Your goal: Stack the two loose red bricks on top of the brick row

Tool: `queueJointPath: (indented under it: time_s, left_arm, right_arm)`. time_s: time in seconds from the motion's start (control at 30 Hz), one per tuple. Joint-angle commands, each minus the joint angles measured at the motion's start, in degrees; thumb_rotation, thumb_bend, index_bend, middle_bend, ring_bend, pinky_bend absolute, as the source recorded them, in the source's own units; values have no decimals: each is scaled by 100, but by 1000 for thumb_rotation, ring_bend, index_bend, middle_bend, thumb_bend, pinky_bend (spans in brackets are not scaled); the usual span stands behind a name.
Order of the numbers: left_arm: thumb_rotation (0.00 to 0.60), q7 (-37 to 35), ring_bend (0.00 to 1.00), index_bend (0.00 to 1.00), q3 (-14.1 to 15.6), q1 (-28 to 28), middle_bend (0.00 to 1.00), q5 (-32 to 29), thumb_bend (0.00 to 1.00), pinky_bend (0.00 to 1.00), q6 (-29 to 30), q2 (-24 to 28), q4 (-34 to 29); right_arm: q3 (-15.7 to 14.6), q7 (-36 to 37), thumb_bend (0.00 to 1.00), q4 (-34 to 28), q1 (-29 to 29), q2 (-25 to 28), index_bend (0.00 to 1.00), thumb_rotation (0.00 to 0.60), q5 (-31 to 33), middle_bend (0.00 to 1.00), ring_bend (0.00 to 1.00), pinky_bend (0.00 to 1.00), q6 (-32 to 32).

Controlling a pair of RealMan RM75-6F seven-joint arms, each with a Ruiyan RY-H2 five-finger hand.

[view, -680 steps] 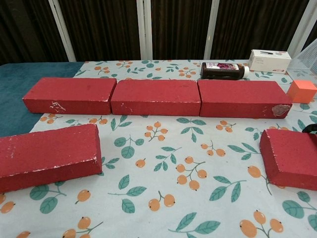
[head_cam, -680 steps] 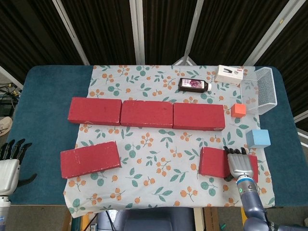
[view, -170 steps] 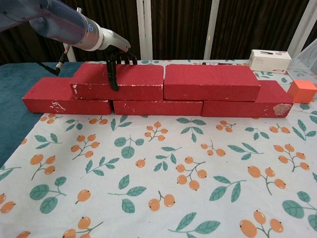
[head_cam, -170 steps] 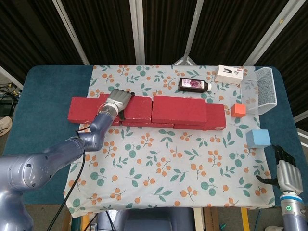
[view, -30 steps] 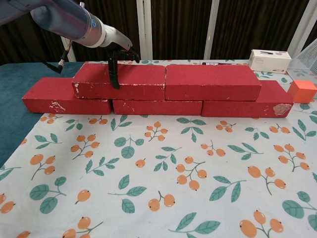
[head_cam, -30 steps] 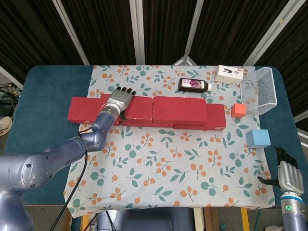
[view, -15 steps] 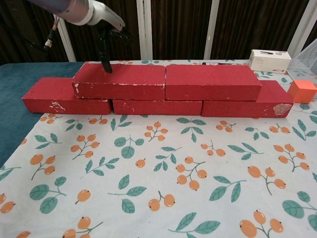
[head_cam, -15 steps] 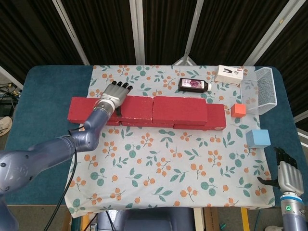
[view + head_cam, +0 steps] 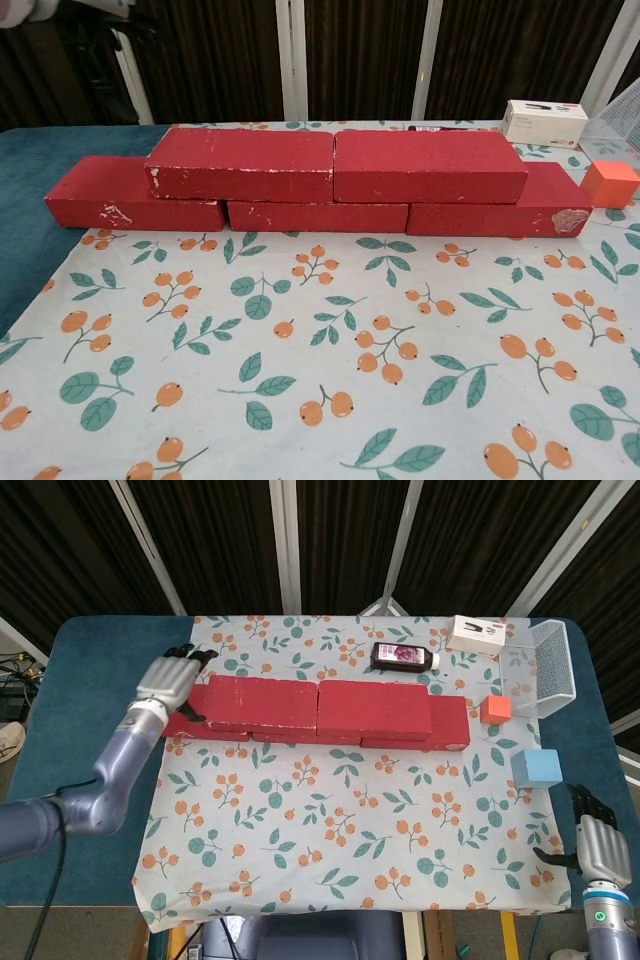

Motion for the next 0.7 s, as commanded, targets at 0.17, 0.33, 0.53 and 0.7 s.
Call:
queueJointPath:
  time_s: [0.17, 0.33, 0.53, 0.7]
  left_arm:
    - [600, -1590, 15, 145, 802, 3205, 145, 3276, 0, 108, 2922, 619, -1339]
    - [600, -1763, 6, 146, 1032, 4098, 130, 3906, 0, 105, 3357, 400, -1040]
    - [600, -2176, 4, 148, 984, 4766, 124, 4529, 0, 105, 3865, 35, -615]
    - [600, -1886, 4, 164, 745, 5377, 123, 4880, 0, 105, 4405, -476, -152]
  right_arm:
    - [-135, 26, 104, -148, -80, 70, 7, 600, -329, 9, 0, 0, 102]
    - [-201, -38, 104, -233, -132, 122, 5, 600, -497, 10, 0, 0, 213]
    - [-206, -46, 104, -299, -186, 110, 2, 600, -630, 9, 0, 0, 376]
    - [-213, -78, 105, -272, -257, 69, 2, 600, -802, 9, 0, 0, 587]
